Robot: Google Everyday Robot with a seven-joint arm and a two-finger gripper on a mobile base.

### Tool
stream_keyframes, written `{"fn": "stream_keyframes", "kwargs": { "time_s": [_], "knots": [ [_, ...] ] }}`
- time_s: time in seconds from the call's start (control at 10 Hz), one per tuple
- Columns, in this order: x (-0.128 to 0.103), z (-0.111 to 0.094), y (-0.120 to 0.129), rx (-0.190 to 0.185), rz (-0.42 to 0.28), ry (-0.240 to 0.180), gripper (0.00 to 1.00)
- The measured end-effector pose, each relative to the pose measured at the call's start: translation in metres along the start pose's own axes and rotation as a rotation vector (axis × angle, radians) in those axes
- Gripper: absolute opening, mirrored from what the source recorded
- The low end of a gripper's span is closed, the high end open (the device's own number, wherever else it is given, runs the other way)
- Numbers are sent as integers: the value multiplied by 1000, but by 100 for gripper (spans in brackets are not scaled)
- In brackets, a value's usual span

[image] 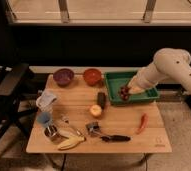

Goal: Place grapes in red bowl

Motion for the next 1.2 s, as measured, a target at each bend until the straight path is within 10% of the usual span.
{"fn": "stream_keyframes", "kwargs": {
  "time_s": [0.8, 1.2],
  "knots": [
    [-12, 6, -35, 29, -39, -6, 0],
    [-38, 42, -115, 73, -136, -29, 0]
  ]
}}
